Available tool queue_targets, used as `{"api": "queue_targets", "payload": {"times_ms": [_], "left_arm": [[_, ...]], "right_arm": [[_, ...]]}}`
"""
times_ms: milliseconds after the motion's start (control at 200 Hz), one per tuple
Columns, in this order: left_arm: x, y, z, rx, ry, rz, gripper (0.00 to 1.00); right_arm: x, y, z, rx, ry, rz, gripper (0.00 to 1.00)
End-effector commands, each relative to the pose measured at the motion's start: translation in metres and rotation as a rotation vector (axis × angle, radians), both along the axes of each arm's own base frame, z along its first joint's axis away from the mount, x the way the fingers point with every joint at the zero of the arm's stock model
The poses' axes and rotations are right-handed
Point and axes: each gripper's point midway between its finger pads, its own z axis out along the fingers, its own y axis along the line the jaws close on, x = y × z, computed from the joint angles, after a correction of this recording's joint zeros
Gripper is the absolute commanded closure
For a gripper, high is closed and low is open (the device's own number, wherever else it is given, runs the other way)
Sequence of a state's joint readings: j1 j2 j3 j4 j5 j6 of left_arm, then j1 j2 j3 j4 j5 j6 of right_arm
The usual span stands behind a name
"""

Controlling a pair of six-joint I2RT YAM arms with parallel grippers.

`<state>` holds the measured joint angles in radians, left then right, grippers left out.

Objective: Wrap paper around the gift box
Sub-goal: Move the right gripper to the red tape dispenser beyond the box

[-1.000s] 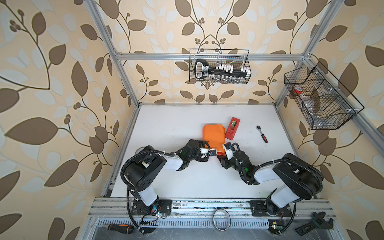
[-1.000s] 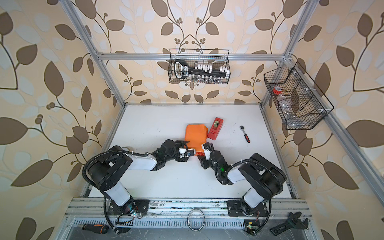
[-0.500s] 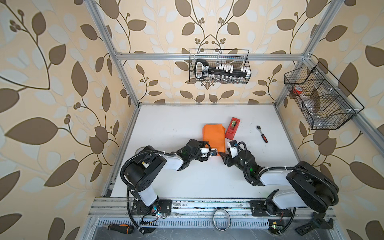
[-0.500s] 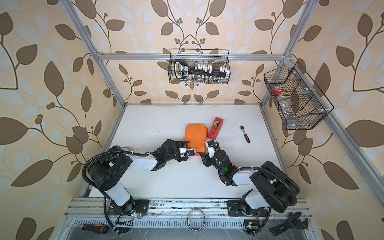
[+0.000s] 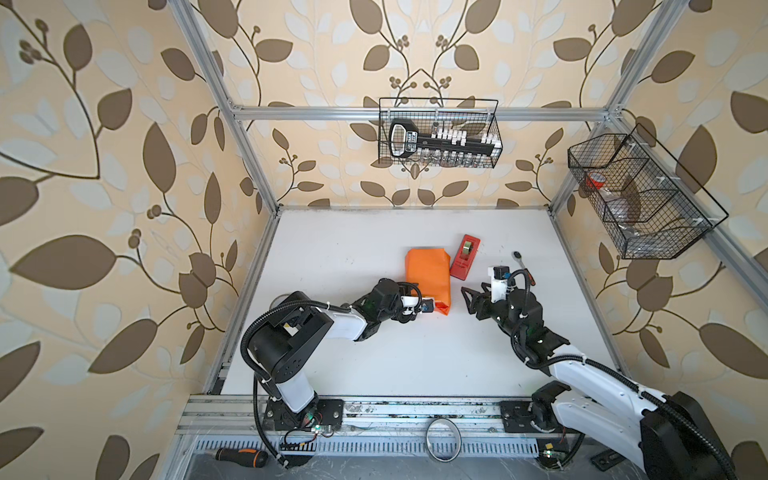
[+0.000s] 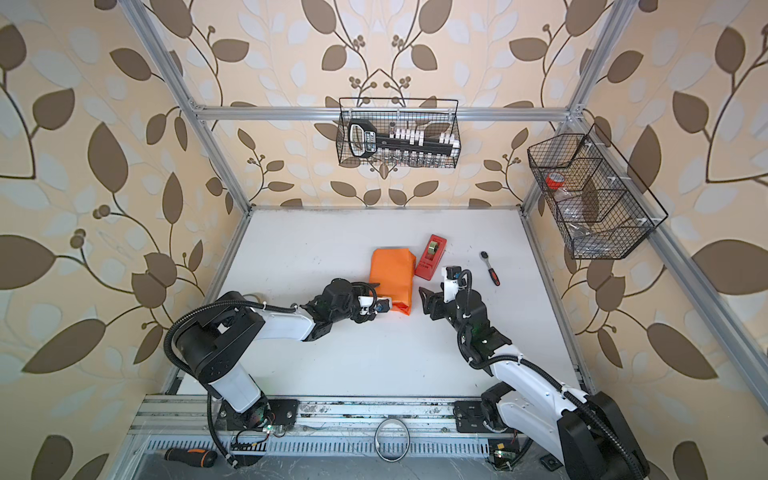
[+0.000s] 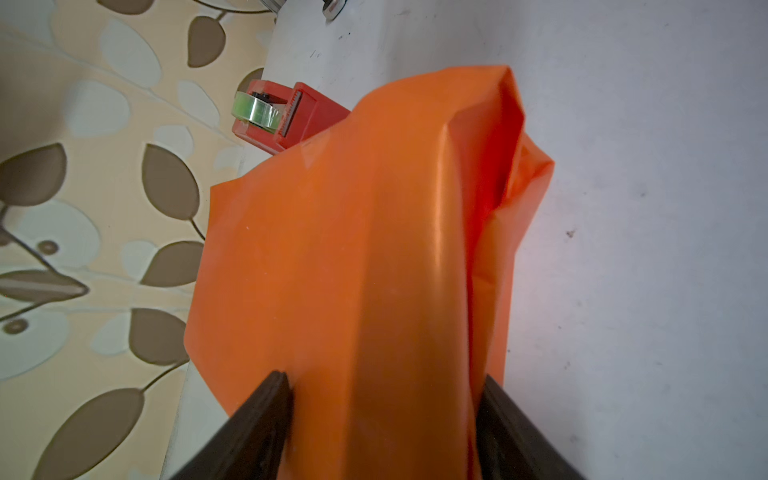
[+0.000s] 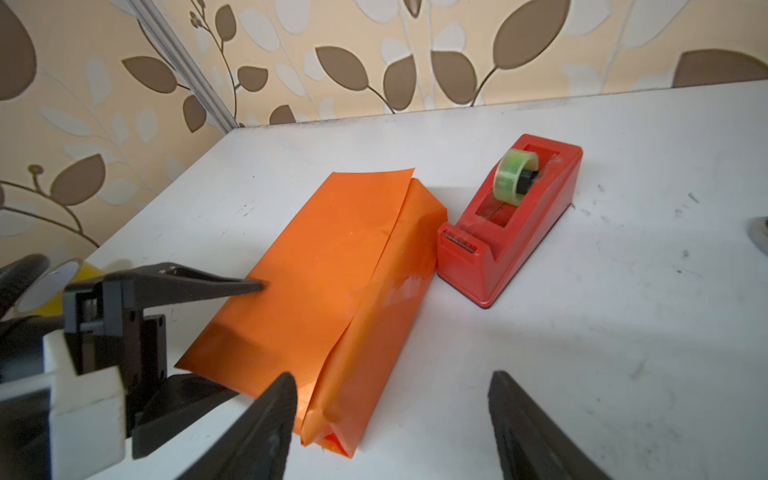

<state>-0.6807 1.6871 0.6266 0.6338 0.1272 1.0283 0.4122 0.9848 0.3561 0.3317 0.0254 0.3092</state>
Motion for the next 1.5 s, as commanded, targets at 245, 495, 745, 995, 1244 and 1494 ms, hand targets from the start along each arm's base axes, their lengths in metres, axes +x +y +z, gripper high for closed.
{"api": "queue_targets", "payload": {"times_ms": [245, 495, 745, 995, 1244, 1494], "left_arm": [[-0.015, 0.024, -0.052, 0.17, 0.115, -0.007, 0.33], [-0.015, 0.024, -0.054, 0.176, 0.119, -0.005, 0.33], [-0.014, 0.024, -0.052, 0.172, 0.118, -0.005, 0.33], [-0.015, 0.024, -0.052, 0.172, 0.121, -0.006, 0.33], [-0.015, 0.023, -0.051, 0.169, 0.12, -0.007, 0.33], [-0.014, 0.023, -0.051, 0.168, 0.122, -0.007, 0.33]], "right_arm": [[0.036, -0.025, -0.011, 0.208, 0.272, -0.102, 0.24], [0.079, -0.018, -0.025, 0.281, 0.417, -0.091, 0.34], [0.122, -0.013, -0.043, 0.379, 0.518, -0.079, 0.45], [0.146, -0.006, -0.052, 0.41, 0.548, -0.068, 0.51], [0.152, -0.009, -0.067, 0.423, 0.583, -0.097, 0.54], [0.151, -0.004, -0.078, 0.486, 0.617, -0.097, 0.63]]}}
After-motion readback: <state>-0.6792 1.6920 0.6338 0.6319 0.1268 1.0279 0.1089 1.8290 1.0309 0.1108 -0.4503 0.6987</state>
